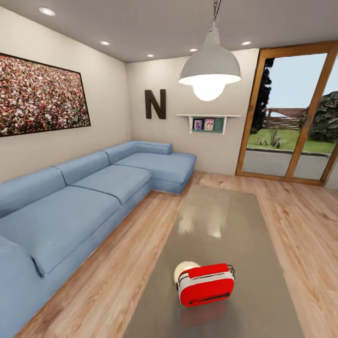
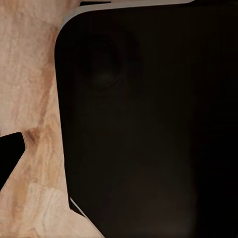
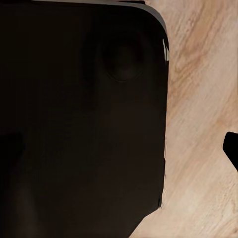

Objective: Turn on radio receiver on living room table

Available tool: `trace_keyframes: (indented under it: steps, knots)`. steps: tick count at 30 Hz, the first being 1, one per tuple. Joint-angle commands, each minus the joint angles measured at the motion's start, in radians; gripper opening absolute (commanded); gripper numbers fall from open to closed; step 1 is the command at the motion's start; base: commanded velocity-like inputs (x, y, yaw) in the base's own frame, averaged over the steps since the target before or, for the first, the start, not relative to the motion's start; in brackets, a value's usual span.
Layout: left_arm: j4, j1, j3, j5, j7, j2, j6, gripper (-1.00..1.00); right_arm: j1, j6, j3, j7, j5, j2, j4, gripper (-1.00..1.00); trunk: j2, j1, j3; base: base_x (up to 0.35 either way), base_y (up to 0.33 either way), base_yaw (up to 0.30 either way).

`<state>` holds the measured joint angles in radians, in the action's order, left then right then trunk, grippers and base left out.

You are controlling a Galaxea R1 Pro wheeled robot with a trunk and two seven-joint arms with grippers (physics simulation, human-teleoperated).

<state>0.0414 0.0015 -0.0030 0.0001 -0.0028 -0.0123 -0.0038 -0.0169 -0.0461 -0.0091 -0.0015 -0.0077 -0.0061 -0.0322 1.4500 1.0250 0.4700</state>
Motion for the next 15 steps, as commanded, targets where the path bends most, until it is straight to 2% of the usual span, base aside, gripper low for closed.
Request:
trace_keyframes:
  steps: [1, 8, 12, 15]
  knots:
    - [0.0, 0.0, 0.0, 0.0, 0.0, 0.0, 0.0, 1.0, 0.0, 0.0, 0.0, 0.0, 0.0, 0.0, 0.0, 1.0, 0.0, 0.0, 0.0, 0.293, 0.176, -0.003]
    - [0.0, 0.0, 0.0, -0.002, 0.0, -0.001, -0.001, 1.0, 0.0, 0.0, 0.001, 0.0, 0.0, 0.0, 0.0, 1.0, 0.0, 0.0, 0.0, 0.284, 0.149, -0.001]
    - [0.0, 0.0, -0.001, -0.003, 0.0, 0.0, -0.001, 1.0, 0.0, 0.0, 0.0, 0.0, 0.0, 0.0, 0.0, 1.0, 0.0, 0.0, 0.0, 0.077, 0.025, -0.052]
    - [0.0, 0.0, -0.001, -0.003, 0.001, 0.0, -0.001, 1.0, 0.0, 0.0, 0.0, 0.0, -0.001, 0.001, 0.0, 1.0, 0.0, 0.0, 0.0, 0.02, 0.006, -0.202]
